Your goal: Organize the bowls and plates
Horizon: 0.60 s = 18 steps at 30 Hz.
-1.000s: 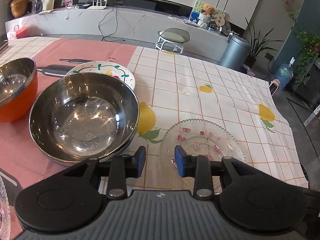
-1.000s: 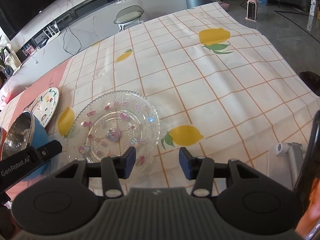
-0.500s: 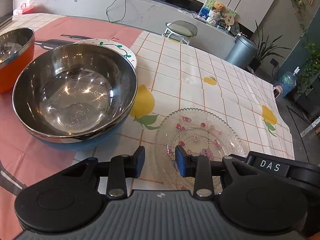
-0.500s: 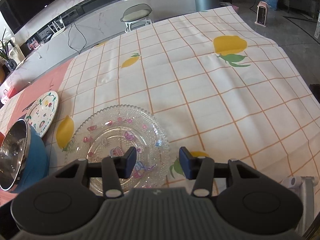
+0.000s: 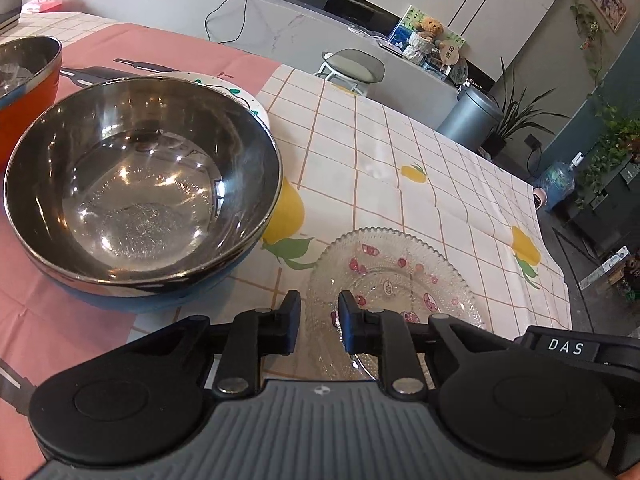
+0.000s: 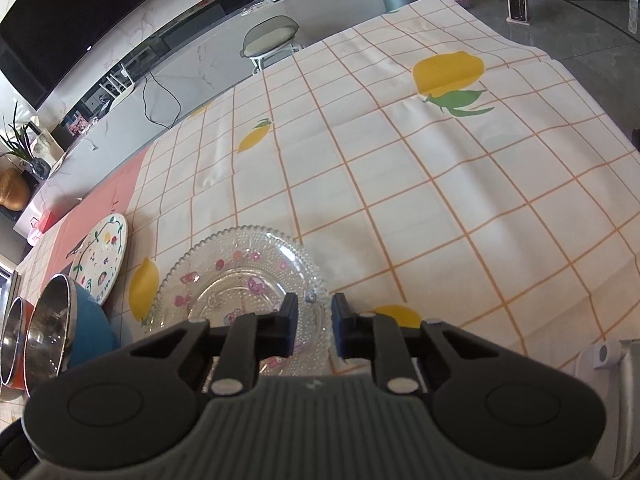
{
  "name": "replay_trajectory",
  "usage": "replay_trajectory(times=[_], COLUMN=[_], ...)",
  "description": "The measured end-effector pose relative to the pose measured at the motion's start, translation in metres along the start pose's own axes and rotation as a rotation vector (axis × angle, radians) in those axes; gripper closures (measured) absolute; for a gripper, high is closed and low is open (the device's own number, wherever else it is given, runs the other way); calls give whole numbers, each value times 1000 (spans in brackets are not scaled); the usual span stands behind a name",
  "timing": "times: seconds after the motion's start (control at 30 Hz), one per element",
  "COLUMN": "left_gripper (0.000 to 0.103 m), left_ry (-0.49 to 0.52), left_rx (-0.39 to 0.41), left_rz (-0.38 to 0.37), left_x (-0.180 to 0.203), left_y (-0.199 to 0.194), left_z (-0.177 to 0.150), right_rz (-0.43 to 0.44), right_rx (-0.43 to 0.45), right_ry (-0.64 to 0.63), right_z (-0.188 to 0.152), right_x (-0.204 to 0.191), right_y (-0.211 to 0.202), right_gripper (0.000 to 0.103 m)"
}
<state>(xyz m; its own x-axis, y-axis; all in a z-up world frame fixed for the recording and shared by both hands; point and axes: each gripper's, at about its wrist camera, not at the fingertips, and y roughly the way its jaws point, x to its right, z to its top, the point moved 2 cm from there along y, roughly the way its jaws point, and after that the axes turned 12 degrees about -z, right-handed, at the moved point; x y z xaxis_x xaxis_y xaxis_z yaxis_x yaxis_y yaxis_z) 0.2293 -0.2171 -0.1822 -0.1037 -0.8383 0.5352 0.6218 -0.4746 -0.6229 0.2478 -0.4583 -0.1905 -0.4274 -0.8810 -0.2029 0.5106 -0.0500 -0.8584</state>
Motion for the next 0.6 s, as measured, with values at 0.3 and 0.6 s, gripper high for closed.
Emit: replay_trajectory(times=[0.3,0.6], left_gripper=[84,91], left_ry=[-18,-9], left_rx=[-12,-25], left_rz=[-42,-39], left_x=[-4,-2], left_y=[-2,-10], left_z=[2,0], right_rz=[43,16], right_rx=[-12,26], right_ry=[34,-4], right_z=[-2,-6], right_x=[10,8], right_y=[0,-11], right_gripper=[93,95])
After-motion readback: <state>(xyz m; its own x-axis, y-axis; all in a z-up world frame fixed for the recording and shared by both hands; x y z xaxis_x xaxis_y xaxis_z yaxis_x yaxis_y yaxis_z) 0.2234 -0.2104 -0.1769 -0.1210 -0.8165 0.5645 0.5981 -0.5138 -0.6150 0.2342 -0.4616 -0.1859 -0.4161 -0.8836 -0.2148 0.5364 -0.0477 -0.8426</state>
